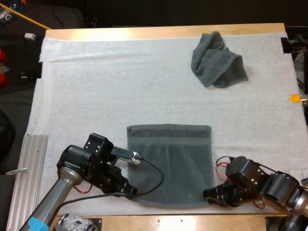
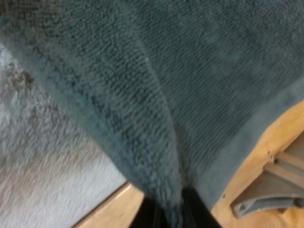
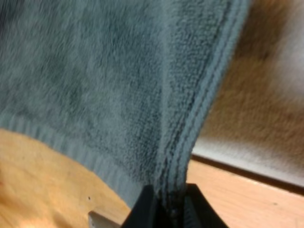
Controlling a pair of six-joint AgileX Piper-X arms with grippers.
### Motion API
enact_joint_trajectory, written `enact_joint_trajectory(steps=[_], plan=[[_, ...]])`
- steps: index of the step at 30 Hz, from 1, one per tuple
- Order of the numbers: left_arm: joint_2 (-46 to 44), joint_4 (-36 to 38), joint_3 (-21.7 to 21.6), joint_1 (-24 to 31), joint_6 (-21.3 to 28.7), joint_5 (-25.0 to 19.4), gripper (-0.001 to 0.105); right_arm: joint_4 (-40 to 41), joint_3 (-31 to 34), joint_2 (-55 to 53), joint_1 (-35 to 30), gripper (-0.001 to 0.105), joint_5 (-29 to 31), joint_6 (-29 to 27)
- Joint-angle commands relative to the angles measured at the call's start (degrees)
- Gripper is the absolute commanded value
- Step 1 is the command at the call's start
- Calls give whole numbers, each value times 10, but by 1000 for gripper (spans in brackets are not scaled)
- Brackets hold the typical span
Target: Pick towel from pile, fold and stack
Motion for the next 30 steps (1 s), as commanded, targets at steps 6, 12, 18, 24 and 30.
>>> enact_joint_trajectory(steps=[6,12,18,24,30], plan=[[22,-61,0,-2,-42,7,0,-36,-4,1,6,6,86,64],[88,-155,-5,-2,-93,67,0,-121,-4,34,-33,6,83,77],[129,-254,-4,2,-150,69,0,-190,-4,79,-101,6,65,89],[161,-313,-4,44,-165,68,0,-216,-4,127,-168,6,27,89],[176,-350,-4,111,-173,68,0,-238,-4,168,-181,6,19,89]])
